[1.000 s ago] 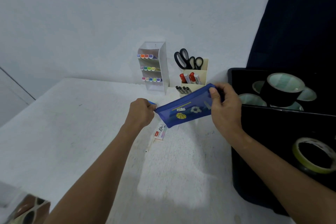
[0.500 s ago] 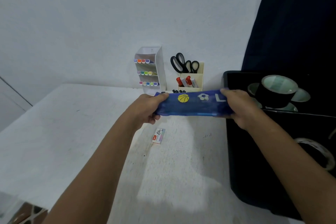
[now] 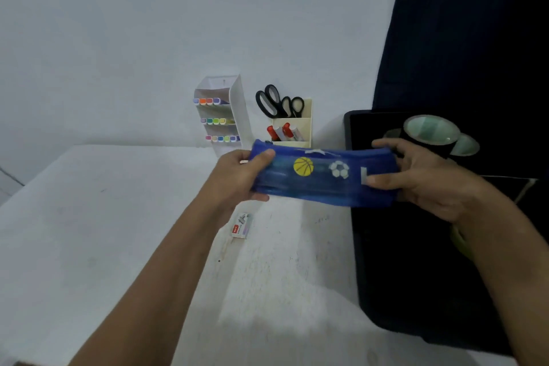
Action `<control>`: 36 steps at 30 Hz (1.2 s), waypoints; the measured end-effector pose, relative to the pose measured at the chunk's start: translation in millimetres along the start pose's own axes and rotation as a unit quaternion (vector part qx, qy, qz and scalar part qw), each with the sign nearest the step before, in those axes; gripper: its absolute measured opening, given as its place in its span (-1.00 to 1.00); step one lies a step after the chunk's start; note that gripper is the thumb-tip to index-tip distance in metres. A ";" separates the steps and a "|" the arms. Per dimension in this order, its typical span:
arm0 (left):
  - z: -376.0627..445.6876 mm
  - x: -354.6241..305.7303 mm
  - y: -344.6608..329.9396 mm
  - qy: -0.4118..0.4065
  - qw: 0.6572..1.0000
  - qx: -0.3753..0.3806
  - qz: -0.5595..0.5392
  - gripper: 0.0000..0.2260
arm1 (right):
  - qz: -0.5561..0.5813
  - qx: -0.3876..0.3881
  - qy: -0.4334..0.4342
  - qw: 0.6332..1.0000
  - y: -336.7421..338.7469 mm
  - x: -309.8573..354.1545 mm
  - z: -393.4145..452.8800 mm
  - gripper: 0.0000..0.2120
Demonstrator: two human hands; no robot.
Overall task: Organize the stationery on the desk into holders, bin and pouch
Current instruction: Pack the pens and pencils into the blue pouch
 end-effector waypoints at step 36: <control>-39.0 58.0 -211.5 -0.219 0.739 0.274 0.576 -0.69 | -0.576 -0.144 -0.164 0.788 73.8 -92.6 -100.7 -0.74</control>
Point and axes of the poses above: each hand's wrist, its own z-axis towards the middle knuckle, its own y-axis out of the back of the hand, x = y × z, the point moved 3 cm from there along z, towards the middle knuckle, and after that the axes turned 11 degrees about -z, right-handed, at the moved point
